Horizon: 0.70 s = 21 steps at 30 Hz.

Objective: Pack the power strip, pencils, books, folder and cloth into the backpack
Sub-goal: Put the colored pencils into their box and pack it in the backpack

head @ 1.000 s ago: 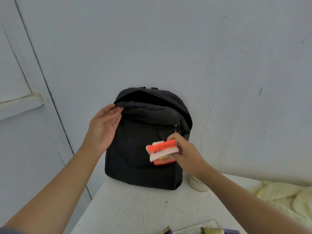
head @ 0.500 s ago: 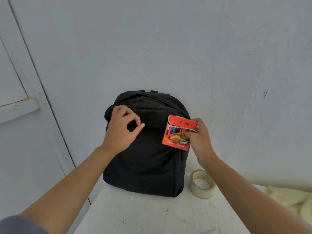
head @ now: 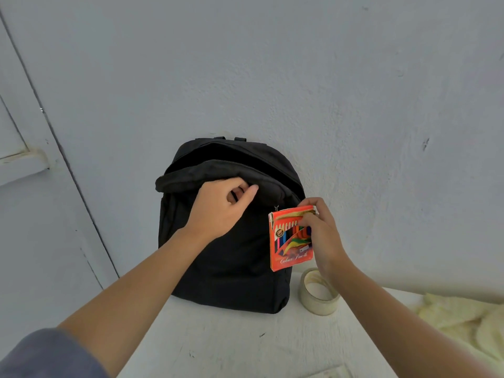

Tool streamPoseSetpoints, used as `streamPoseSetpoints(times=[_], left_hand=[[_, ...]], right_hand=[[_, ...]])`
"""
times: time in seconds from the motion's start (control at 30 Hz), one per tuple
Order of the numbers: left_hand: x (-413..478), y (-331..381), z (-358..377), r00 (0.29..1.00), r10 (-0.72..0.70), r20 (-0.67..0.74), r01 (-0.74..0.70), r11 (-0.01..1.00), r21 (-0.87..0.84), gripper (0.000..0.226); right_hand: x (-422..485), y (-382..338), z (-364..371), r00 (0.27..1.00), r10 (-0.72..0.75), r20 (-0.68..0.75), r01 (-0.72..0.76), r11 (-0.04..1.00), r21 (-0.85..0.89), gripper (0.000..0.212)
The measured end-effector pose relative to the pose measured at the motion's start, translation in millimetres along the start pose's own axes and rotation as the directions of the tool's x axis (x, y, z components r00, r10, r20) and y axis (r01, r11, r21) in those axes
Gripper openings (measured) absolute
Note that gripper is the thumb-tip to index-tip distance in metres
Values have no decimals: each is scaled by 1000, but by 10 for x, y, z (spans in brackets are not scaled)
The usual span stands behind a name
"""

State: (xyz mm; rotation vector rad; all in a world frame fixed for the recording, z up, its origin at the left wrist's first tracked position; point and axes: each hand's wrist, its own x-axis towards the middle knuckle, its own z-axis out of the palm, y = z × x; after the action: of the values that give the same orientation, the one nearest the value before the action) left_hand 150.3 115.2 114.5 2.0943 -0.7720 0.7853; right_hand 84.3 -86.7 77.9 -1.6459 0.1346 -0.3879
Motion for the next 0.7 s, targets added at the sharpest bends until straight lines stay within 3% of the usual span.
streamPoseSetpoints(times=[0.13,0.23,0.3,0.37,0.4,0.5,0.7], left_hand=[[-25,138,-150,962,101,-255,-103,995,5,24],[82,87,-301,943,130,-306,-16,936,351,27],[164,0,-386,984,7,-176,82,865,495,28],[196,-130,-407,992,-121,33,88,854,513,22],[188,-201,-381,974,-165,155,60,847,527,32],[141,-396,-236,850,-310,427,17,825,565,63],[262,-569,-86,677,-420,604,59,850,524,48]], right_hand=[[-7,-4,-75,1000,5,-16,-4,999,50,12],[3,-32,-88,998,21,-53,-18,998,60,11],[9,-61,-64,997,27,-74,-21,997,79,9],[11,-83,-22,996,30,-80,-23,995,92,9],[9,-87,-5,996,31,-82,-23,996,91,8],[17,-62,56,995,39,-88,-31,996,87,7],[120,-34,69,989,80,-124,-61,986,152,4]])
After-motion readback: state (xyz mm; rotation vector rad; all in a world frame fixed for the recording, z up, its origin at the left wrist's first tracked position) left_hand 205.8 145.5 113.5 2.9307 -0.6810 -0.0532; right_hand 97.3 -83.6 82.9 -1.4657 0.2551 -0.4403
